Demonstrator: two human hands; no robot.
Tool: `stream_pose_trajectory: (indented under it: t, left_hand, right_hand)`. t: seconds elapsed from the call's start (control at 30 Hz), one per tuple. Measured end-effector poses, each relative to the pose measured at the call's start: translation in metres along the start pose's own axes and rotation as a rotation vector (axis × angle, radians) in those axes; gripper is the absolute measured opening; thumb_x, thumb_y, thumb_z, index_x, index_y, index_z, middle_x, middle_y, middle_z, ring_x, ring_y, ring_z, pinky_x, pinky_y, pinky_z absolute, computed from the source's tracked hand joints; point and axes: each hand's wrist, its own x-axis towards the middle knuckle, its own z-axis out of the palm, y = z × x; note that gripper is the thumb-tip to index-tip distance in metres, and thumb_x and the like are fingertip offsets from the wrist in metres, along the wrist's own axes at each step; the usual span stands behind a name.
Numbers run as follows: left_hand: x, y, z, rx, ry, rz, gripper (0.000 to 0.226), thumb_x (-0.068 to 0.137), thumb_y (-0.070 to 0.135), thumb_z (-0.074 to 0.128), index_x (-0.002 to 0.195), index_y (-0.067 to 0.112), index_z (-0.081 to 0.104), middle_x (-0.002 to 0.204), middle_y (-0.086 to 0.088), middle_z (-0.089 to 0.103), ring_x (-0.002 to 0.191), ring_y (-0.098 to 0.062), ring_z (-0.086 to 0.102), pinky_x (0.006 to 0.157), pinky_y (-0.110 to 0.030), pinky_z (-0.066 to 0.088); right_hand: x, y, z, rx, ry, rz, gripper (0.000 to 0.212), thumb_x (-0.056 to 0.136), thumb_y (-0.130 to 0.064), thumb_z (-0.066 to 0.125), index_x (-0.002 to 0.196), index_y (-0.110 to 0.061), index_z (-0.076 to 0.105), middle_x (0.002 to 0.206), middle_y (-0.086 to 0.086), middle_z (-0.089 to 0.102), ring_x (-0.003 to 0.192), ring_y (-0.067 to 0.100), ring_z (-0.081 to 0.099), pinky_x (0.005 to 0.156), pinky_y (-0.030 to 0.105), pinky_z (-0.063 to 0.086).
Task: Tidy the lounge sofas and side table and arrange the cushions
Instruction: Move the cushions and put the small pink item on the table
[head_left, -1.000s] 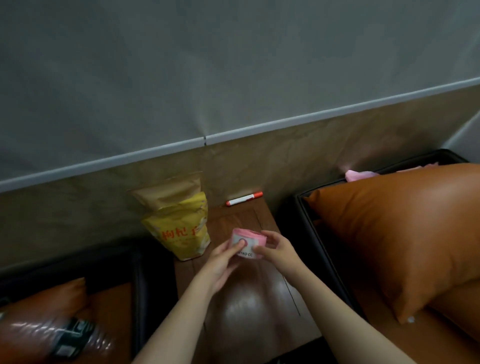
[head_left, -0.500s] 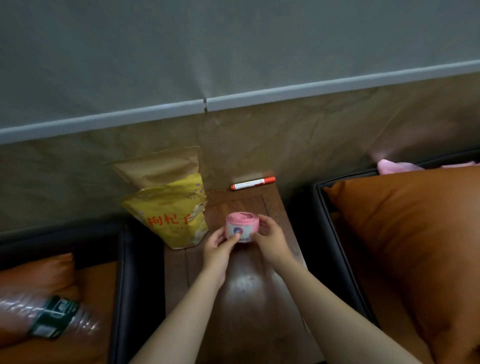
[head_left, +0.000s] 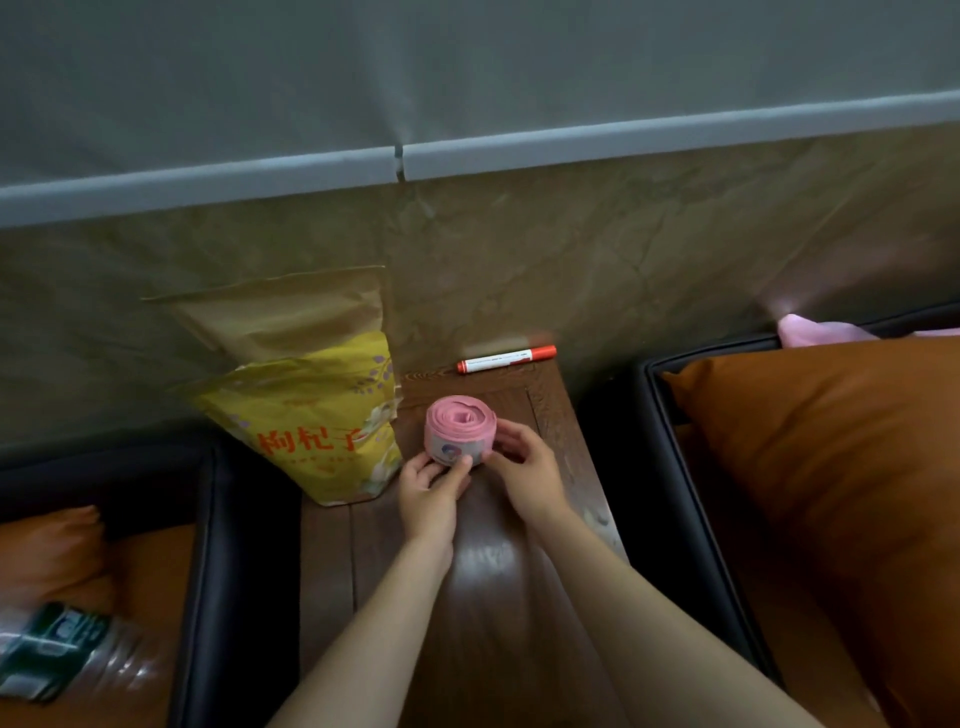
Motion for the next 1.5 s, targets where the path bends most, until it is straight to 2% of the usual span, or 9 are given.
stream_pose_trajectory:
  t: [0.07,0.17,0.3,0.47,0.63,0.77,0.93,1.07,1.5]
  left_hand:
    - [0.003,-0.001,0.0,-0.031,-0.03,-0.009,0.026,0.088,-0.006,0.06,0.112,-0.001,0.052,0.104,-0.023,0.061,0.072,-0.013,0.07,0.061,-0.018,0.056]
    - [0.007,0.003,0.0,-0.092,-0.068,-0.049,0.006,0.094,0.006,0.057,0.1,0.005,0.056,0.096,-0.017,0.067,0.07,-0.012,0.072,0.063,-0.021,0.058]
    - [0.011,0.01,-0.003,-0.152,-0.114,-0.142,0.024,0.1,0.024,0.049,0.102,0.003,0.059,0.093,-0.015,0.069,0.073,-0.016,0.073,0.064,-0.025,0.059]
    - [0.017,0.015,-0.002,-0.112,-0.138,-0.228,0.038,0.102,0.032,0.042,0.103,-0.002,0.059,0.091,-0.015,0.068,0.078,-0.019,0.069,0.058,-0.023,0.058]
    - [0.023,0.018,0.002,-0.071,-0.157,-0.277,0.038,0.102,0.034,0.042,0.095,0.002,0.06,0.084,-0.011,0.068,0.062,-0.013,0.07,0.052,-0.022,0.057]
    - [0.029,0.022,0.006,-0.052,-0.17,-0.297,0.033,0.102,0.038,0.042,0.097,0.01,0.06,0.086,-0.008,0.069,0.059,-0.011,0.07,0.049,-0.022,0.055]
    - [0.032,0.03,0.013,-0.025,-0.176,-0.329,0.031,0.102,0.041,0.039,0.106,0.016,0.058,0.089,-0.002,0.069,0.069,-0.013,0.068,0.054,-0.025,0.054]
    - [0.032,0.036,0.02,-0.029,-0.171,-0.349,0.033,0.103,0.041,0.038,0.116,0.019,0.058,0.099,-0.001,0.067,0.071,-0.012,0.065,0.051,-0.022,0.054]
    - [0.037,0.038,0.034,-0.09,-0.092,-0.32,0.03,0.103,0.041,0.037,0.111,0.022,0.058,0.106,-0.001,0.063,0.078,-0.014,0.061,0.062,-0.024,0.049]
  right_hand:
    - [0.005,0.003,0.006,0.044,-0.005,0.017,0.034,0.08,0.009,0.067,0.104,-0.014,0.064,0.106,0.004,0.069,0.103,0.015,0.063,0.088,0.02,0.049]
    - [0.015,0.008,0.013,0.083,-0.005,0.018,0.033,0.079,0.006,0.068,0.106,-0.012,0.066,0.11,0.006,0.069,0.107,0.015,0.063,0.09,0.023,0.051]
    - [0.028,0.01,0.02,0.102,0.007,-0.004,0.033,0.079,0.007,0.068,0.104,-0.014,0.066,0.111,0.008,0.069,0.108,0.018,0.063,0.092,0.027,0.05]
    - [0.036,0.016,0.026,0.044,0.016,-0.073,0.036,0.076,0.005,0.07,0.096,-0.025,0.068,0.107,0.005,0.071,0.106,0.015,0.065,0.096,0.031,0.049]
    - [0.038,0.014,0.027,0.014,0.009,-0.124,0.04,0.075,0.007,0.071,0.106,-0.018,0.066,0.109,0.005,0.07,0.107,0.012,0.064,0.097,0.026,0.048]
    - [0.049,0.016,0.031,-0.088,0.052,-0.149,0.034,0.07,-0.014,0.077,0.097,-0.034,0.069,0.106,-0.002,0.072,0.106,0.012,0.064,0.101,0.043,0.047]
    - [0.064,0.018,0.038,-0.094,0.092,-0.123,0.024,0.065,-0.032,0.071,0.088,-0.041,0.069,0.102,-0.006,0.073,0.107,0.013,0.064,0.1,0.044,0.048]
    - [0.074,0.03,0.044,-0.181,0.118,-0.086,0.037,0.059,-0.057,0.065,0.096,-0.057,0.065,0.101,-0.018,0.071,0.117,0.014,0.057,0.104,0.048,0.04]
    - [0.073,0.027,0.047,-0.171,0.139,-0.097,0.039,0.058,-0.059,0.064,0.096,-0.055,0.066,0.1,-0.014,0.07,0.115,0.014,0.058,0.103,0.049,0.041]
